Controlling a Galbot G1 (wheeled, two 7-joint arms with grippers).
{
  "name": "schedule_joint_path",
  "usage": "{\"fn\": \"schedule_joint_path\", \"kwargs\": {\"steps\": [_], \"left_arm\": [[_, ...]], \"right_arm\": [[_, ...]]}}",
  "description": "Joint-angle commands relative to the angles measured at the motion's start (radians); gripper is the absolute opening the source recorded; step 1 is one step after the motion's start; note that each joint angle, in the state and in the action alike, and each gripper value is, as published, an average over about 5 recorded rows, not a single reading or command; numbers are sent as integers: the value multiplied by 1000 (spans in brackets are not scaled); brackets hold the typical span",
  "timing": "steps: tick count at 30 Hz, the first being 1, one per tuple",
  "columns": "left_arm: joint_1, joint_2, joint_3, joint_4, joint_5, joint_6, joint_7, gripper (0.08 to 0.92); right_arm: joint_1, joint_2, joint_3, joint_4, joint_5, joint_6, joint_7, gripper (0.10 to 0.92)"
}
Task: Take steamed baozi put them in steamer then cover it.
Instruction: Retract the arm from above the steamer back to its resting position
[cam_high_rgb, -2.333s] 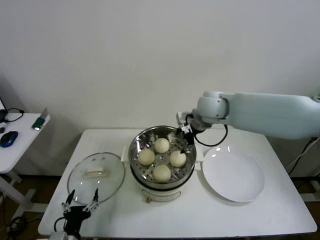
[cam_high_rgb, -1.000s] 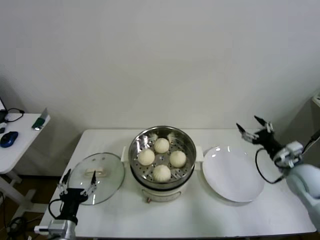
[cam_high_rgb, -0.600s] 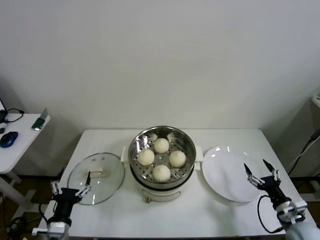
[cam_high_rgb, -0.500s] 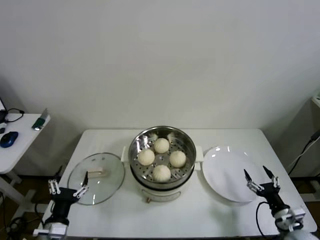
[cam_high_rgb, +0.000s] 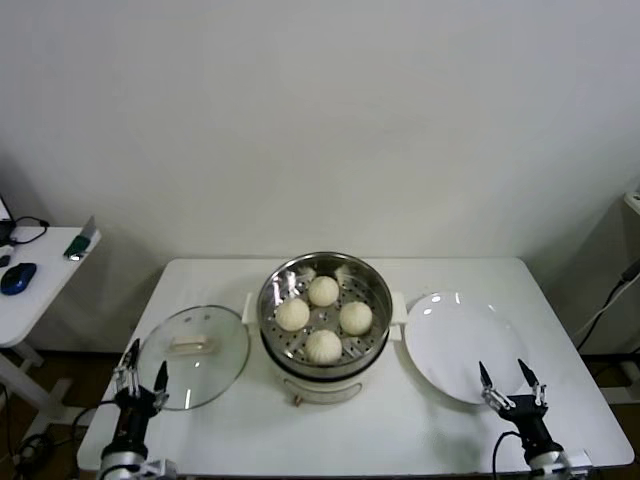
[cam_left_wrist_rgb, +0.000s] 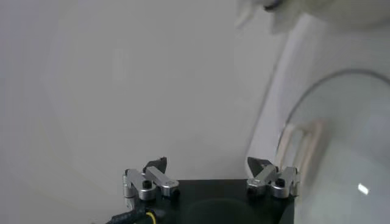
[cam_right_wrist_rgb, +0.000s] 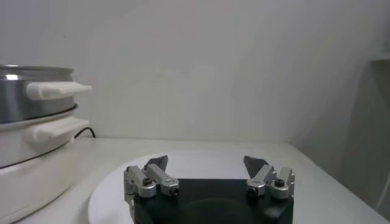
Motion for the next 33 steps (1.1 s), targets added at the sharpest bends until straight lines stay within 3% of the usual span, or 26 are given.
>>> {"fn": "schedule_joint_path", "kwargs": {"steps": [1, 19, 33], "left_arm": [[-112, -27, 30, 164, 393, 116, -48, 823], [-267, -49, 135, 301, 422, 173, -11, 823], [-383, -43, 141, 437, 393, 182, -11, 823]], "right_arm": [[-19, 47, -6, -4, -21, 24, 17, 823], [-28, 63, 5, -7, -34, 33, 22, 823], [-50, 82, 24, 8, -45, 41, 20, 823]]}}
